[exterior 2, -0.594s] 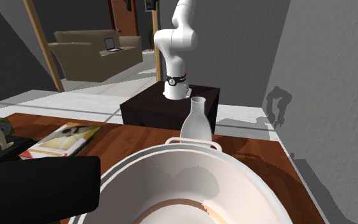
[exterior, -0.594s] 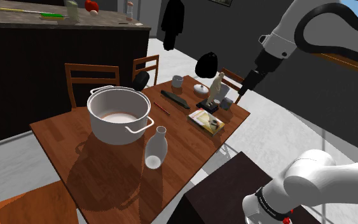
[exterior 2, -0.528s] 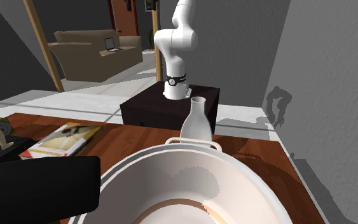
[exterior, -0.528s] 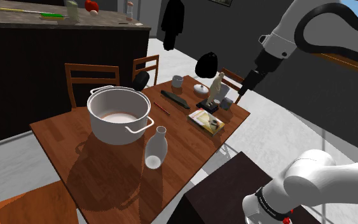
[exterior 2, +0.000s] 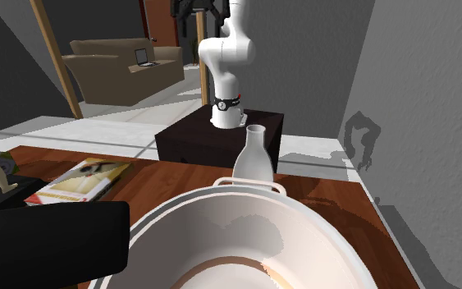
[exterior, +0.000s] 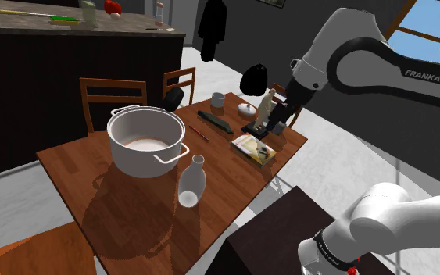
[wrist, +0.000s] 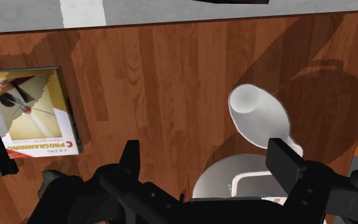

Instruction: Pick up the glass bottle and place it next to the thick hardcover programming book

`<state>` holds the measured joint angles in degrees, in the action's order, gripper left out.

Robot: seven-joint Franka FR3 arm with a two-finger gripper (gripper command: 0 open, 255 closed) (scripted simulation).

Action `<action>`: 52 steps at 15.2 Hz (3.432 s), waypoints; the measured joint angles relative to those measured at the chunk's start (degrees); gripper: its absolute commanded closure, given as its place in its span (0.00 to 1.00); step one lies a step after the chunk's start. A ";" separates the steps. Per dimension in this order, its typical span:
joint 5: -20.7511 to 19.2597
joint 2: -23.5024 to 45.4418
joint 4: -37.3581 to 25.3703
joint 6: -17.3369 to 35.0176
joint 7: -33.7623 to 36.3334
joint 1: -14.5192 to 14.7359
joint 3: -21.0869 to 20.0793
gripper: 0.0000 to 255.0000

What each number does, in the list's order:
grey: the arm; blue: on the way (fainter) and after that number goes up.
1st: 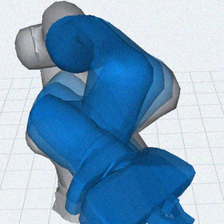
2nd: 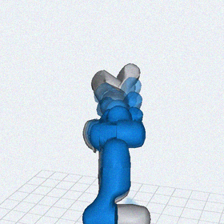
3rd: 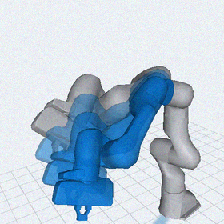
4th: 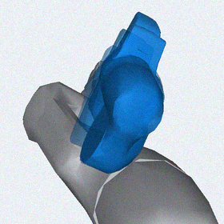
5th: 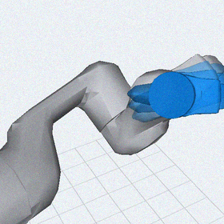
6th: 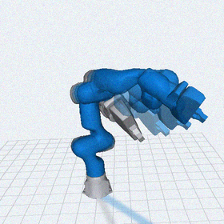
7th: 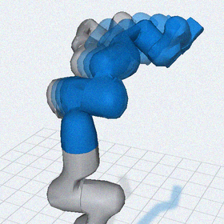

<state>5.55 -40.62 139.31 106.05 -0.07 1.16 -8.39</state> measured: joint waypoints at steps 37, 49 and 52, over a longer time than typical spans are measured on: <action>-16.87 41.49 -3.13 40.42 33.55 -1.61 -23.18 1.00; -15.23 40.09 -3.54 38.94 32.27 -1.58 -23.25 1.00; -13.38 38.48 -4.42 36.78 30.79 -1.48 -23.24 1.00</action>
<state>-7.83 -2.14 134.88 142.83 30.72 -0.32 -31.63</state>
